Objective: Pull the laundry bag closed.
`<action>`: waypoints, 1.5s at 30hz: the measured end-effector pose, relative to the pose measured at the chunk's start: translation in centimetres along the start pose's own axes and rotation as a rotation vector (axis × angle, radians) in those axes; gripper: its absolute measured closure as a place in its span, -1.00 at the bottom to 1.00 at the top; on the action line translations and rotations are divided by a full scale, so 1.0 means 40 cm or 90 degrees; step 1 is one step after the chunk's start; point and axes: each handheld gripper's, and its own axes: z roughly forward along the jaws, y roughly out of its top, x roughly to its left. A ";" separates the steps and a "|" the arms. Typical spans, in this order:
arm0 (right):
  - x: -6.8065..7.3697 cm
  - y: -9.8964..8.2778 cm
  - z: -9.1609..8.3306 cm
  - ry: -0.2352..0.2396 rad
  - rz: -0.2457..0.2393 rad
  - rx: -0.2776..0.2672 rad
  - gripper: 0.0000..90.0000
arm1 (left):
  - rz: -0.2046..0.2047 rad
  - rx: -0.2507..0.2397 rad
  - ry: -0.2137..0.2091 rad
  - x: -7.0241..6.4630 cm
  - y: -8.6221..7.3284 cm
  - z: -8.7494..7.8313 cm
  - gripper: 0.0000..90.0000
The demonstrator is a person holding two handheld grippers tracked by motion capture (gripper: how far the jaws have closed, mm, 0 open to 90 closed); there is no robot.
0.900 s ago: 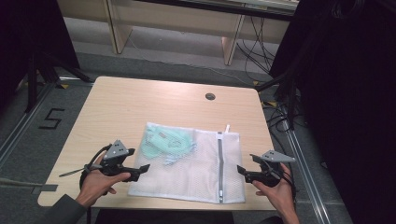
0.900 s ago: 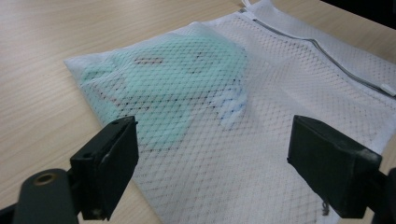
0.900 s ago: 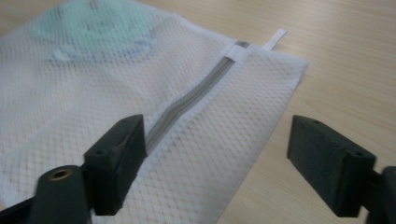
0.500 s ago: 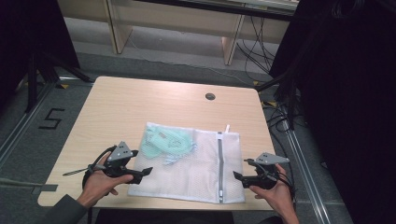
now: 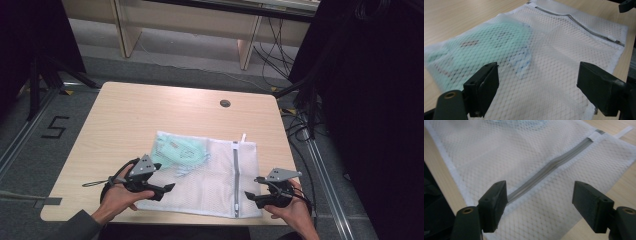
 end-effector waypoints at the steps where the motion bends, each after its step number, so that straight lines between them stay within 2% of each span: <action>1: 0.000 0.001 0.000 0.005 -0.011 0.001 -0.31 | 0.013 0.004 -0.005 -0.004 0.003 0.008 -0.62; 3: 0.009 0.000 0.001 0.008 -0.003 0.007 -0.30 | 0.017 0.007 -0.021 -0.019 0.011 0.027 -0.62; 4: 0.007 0.001 0.003 0.007 -0.018 0.003 -0.29 | 0.023 0.003 -0.025 -0.027 0.012 0.039 -0.62; 5: 0.010 0.001 0.002 0.013 -0.022 0.009 -0.27 | 0.021 0.010 -0.031 -0.031 0.013 0.044 -0.62; 6: 0.010 0.001 0.003 0.013 -0.030 0.009 -0.27 | 0.031 0.016 -0.036 -0.034 0.014 0.052 -0.62; 8: 0.015 0.001 0.004 0.015 -0.032 0.007 -0.24 | 0.034 0.015 -0.039 -0.043 0.015 0.068 -0.62; 10: 0.019 0.001 0.006 0.026 -0.037 0.008 -0.20 | 0.047 0.019 -0.046 -0.055 0.021 0.084 -0.62; 11: 0.024 0.000 0.007 0.032 -0.029 0.017 -0.15 | 0.049 0.017 -0.056 -0.065 0.023 0.095 -0.62; 12: 0.024 0.001 0.009 0.036 -0.042 0.022 -0.11 | 0.055 0.025 -0.065 -0.070 0.025 0.098 -0.62; 13: 0.030 0.001 0.011 0.044 -0.033 0.025 -0.08 | 0.060 0.023 -0.064 -0.078 0.024 0.104 -0.62; 14: 0.028 0.002 0.011 0.050 -0.050 0.032 -0.05 | 0.065 0.027 -0.067 -0.085 0.024 0.107 -0.62; 15: 0.034 0.000 0.015 0.054 -0.050 0.030 -0.01 | 0.073 0.040 -0.081 -0.087 0.025 0.110 -0.61; 16: 0.037 0.000 0.015 0.060 -0.052 0.040 0.03 | 0.078 0.028 -0.074 -0.093 0.022 0.115 -0.61; 18: 0.038 0.001 0.018 0.066 -0.070 0.045 0.13 | 0.078 0.036 -0.085 -0.096 0.024 0.118 -0.61; 19: 0.045 -0.001 0.024 0.073 -0.067 0.031 0.15 | 0.089 0.041 -0.084 -0.094 0.028 0.118 -0.61; 20: 0.047 0.000 0.023 0.082 -0.077 0.042 0.17 | 0.080 0.035 -0.083 -0.097 0.028 0.123 -0.61; 22: 0.054 -0.001 0.026 0.095 -0.089 0.053 0.22 | 0.079 0.040 -0.085 -0.101 0.027 0.129 -0.61; 23: 0.055 0.002 0.026 0.104 -0.098 0.067 0.23 | 0.081 0.042 -0.084 -0.104 0.026 0.132 -0.61; 24: 0.054 0.000 0.033 0.105 -0.105 0.060 0.24 | 0.083 0.048 -0.091 -0.105 0.027 0.133 -0.61; 25: 0.059 0.000 0.034 0.114 -0.096 0.077 0.24 | 0.083 0.043 -0.092 -0.109 0.026 0.136 -0.61; 26: 0.061 -0.002 0.039 0.116 -0.102 0.082 0.24 | 0.081 0.040 -0.096 -0.112 0.026 0.138 -0.61; 27: 0.062 -0.002 0.043 0.120 -0.104 0.084 0.24 | 0.092 0.038 -0.095 -0.113 0.026 0.140 -0.61; 28: 0.067 -0.005 0.046 0.121 -0.090 0.090 0.24 | 0.096 0.047 -0.092 -0.113 0.027 0.140 -0.61; 29: 0.068 -0.005 0.048 0.127 -0.086 0.092 0.22 | 0.108 0.043 -0.093 -0.112 0.029 0.140 -0.61; 30: 0.068 -0.005 0.050 0.127 -0.086 0.098 0.21 | 0.093 0.042 -0.094 -0.117 0.026 0.141 -0.61; 31: 0.068 -0.005 0.054 0.129 -0.086 0.097 0.21 | 0.091 0.042 -0.097 -0.118 0.027 0.142 -0.61; 32: 0.061 -0.003 0.058 0.135 -0.115 0.097 0.21 | 0.088 0.046 -0.103 -0.120 0.027 0.143 -0.61; 33: 0.066 -0.005 0.056 0.134 -0.093 0.114 0.21 | 0.094 0.046 -0.099 -0.122 0.026 0.145 -0.61; 35: 0.065 -0.004 0.062 0.146 -0.098 0.121 0.20 | 0.099 0.055 -0.111 -0.126 0.026 0.147 -0.61; 37: 0.064 -0.004 0.070 0.152 -0.107 0.125 0.19 | 0.101 0.048 -0.111 -0.134 0.025 0.151 -0.61; 38: 0.067 -0.003 0.072 0.154 -0.101 0.133 0.18 | 0.104 0.045 -0.117 -0.136 0.026 0.154 -0.61; 39: 0.062 -0.001 0.078 0.159 -0.121 0.127 0.17 | 0.099 0.047 -0.119 -0.141 0.025 0.155 -0.61; 42: 0.061 0.002 0.088 0.164 -0.118 0.138 0.15 | 0.103 0.047 -0.126 -0.144 0.025 0.159 -0.61; 45: 0.059 0.004 0.097 0.169 -0.129 0.144 0.14 | 0.102 0.047 -0.122 -0.141 0.027 0.157 -0.61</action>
